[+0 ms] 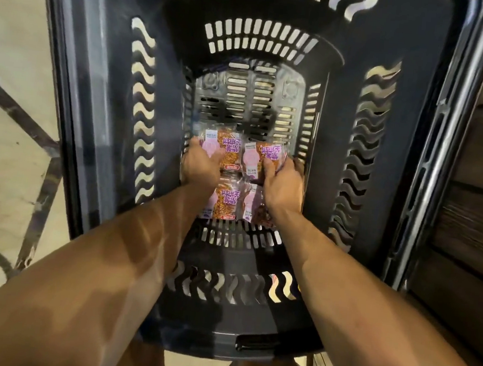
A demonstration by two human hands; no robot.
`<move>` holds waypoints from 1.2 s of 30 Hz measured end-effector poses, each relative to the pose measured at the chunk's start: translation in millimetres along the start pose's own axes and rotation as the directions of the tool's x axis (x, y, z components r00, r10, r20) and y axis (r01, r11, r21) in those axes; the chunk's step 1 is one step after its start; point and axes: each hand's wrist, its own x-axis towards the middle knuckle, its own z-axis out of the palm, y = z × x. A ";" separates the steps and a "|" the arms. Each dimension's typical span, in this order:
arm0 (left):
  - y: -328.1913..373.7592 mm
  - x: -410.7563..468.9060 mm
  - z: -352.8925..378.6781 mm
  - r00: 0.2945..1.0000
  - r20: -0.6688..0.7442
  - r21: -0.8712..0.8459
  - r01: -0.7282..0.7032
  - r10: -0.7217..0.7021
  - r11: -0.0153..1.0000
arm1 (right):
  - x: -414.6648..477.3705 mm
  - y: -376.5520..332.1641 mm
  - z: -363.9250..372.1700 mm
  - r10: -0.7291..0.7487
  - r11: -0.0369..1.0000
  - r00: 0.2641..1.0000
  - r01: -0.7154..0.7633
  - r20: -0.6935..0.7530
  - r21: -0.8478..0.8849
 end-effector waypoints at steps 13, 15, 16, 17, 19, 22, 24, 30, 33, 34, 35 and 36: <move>2.5 -20.4 -11.8 0.995 0.076 0.056 -0.074 0.070 0.996 | -5.5 -8.0 -11.9 0.193 0.977 0.978 -0.185 0.078 -0.102; 8.3 -33.8 -22.0 0.994 0.102 0.081 -0.044 0.036 0.996 | -17.3 -16.1 -25.5 0.177 0.978 0.982 -0.169 0.057 -0.121; 11.0 -41.5 -28.7 0.993 0.110 0.091 -0.052 0.042 0.995 | -24.7 -21.9 -34.5 0.170 0.979 0.985 -0.163 0.044 -0.126; 14.3 -50.6 -36.8 0.991 0.119 0.097 -0.074 0.062 0.993 | -32.8 -28.6 -45.2 0.162 0.979 0.986 -0.156 0.033 -0.133; 22.9 -70.5 -56.8 0.981 0.149 0.107 -0.143 0.127 0.984 | -49.5 -43.2 -67.7 0.115 0.982 0.993 -0.111 0.020 -0.151; 43.2 -102.7 -95.9 0.945 0.179 0.162 -0.301 0.272 0.940 | -80.6 -70.4 -102.8 0.011 0.983 1.000 -0.015 -0.025 -0.182; 63.4 -128.3 -129.8 0.919 0.152 0.221 -0.389 0.363 0.894 | -107.4 -97.7 -133.8 -0.050 0.971 0.996 0.030 -0.078 -0.237; 137.5 -226.9 -261.6 0.835 0.094 0.497 -0.511 0.542 0.701 | -213.5 -187.3 -249.3 -0.378 0.822 0.910 0.247 -0.168 -0.514; 175.0 -286.9 -338.9 0.760 0.082 0.656 -0.528 0.644 0.539 | -273.5 -226.6 -307.7 -0.464 0.788 0.860 0.291 -0.213 -0.542; 187.4 -308.0 -365.5 0.727 0.068 0.697 -0.525 0.684 0.488 | -294.9 -239.8 -328.4 -0.486 0.775 0.847 0.305 -0.214 -0.553; 200.0 -329.7 -392.3 0.694 0.048 0.721 -0.522 0.718 0.456 | -316.4 -253.0 -350.2 -0.511 0.761 0.831 0.318 -0.220 -0.566; 212.2 -351.1 -418.6 0.667 0.026 0.733 -0.519 0.744 0.440 | -338.3 -265.8 -372.4 -0.539 0.750 0.809 0.333 -0.235 -0.572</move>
